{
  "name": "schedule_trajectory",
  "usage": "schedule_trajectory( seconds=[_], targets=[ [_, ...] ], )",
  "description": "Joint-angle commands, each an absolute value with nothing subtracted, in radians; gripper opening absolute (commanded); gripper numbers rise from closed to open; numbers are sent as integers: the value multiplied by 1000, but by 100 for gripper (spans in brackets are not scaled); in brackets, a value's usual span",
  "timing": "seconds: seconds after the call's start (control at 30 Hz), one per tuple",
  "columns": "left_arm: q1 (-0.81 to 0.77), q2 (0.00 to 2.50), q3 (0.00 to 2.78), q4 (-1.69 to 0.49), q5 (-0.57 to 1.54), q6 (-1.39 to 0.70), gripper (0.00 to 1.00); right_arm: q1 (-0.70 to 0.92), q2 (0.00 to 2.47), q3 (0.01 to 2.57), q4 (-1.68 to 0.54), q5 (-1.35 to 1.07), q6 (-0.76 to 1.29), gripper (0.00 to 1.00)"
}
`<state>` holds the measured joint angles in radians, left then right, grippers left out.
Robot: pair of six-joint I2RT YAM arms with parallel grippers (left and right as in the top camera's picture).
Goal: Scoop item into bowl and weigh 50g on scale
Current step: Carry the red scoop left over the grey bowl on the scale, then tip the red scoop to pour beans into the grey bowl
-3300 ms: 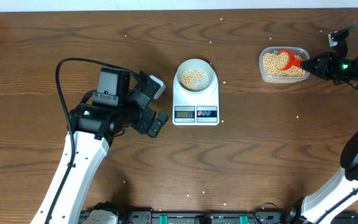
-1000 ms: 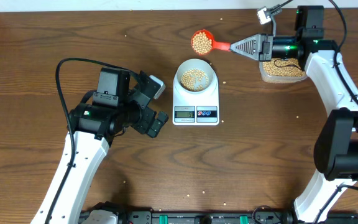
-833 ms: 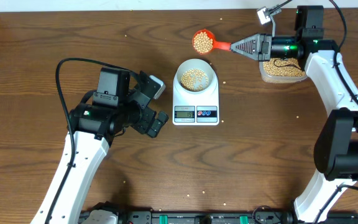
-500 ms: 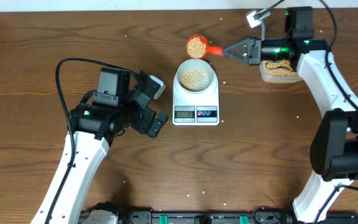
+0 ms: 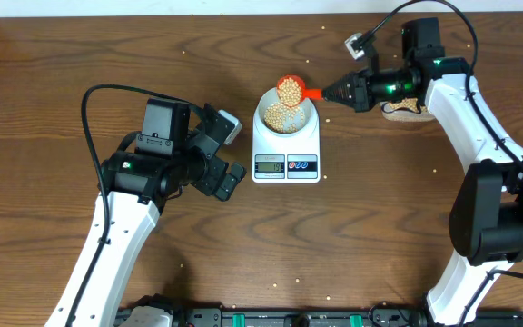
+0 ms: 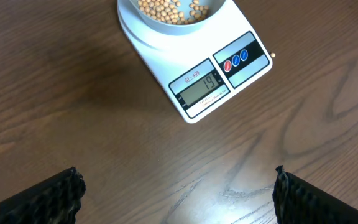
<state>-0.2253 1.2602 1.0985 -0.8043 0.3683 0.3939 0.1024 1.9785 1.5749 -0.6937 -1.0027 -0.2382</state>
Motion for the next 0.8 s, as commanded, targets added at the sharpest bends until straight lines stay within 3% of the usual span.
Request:
schedule_trajectory(
  seconds=[0.0,0.77],
  targets=[
    [-228,1253,1118,-806,381,407,99,122,1958,1588,-704,-955,-331,1],
    [-228,1253,1118,-806,381,407,99,156,1890,1590,-697,-821,-376,1]
  ],
)
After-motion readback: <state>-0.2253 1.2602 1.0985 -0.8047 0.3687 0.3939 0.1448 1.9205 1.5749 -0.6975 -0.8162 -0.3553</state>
